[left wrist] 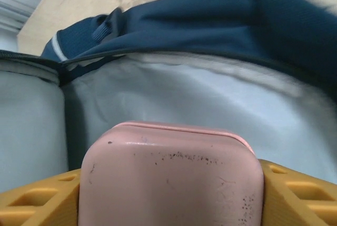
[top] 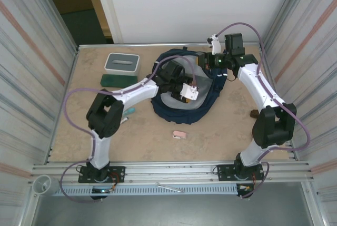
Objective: Pack the student bag
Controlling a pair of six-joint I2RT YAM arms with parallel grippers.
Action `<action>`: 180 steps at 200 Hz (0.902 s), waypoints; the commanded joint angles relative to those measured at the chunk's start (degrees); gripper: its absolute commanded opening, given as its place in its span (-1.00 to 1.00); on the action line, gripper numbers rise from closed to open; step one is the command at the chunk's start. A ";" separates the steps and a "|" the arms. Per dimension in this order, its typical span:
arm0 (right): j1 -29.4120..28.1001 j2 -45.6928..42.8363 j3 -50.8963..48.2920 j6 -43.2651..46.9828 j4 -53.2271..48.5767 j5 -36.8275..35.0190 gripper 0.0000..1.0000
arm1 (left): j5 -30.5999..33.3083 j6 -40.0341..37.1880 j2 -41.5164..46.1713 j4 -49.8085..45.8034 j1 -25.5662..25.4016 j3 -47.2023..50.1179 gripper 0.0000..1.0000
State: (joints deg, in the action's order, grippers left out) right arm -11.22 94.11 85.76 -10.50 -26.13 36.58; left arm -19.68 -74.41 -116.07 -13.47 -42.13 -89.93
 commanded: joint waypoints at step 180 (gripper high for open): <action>0.85 -2.13 -3.75 -3.30 5.65 5.51 -1.00 | 8.55 4.10 3.05 9.16 2.71 13.47 -0.46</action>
State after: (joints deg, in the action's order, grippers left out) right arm -10.79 94.15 82.46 -11.60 -23.31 39.09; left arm -9.78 -69.01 -109.54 -1.50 -39.90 -72.44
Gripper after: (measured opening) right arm 0.077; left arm 0.318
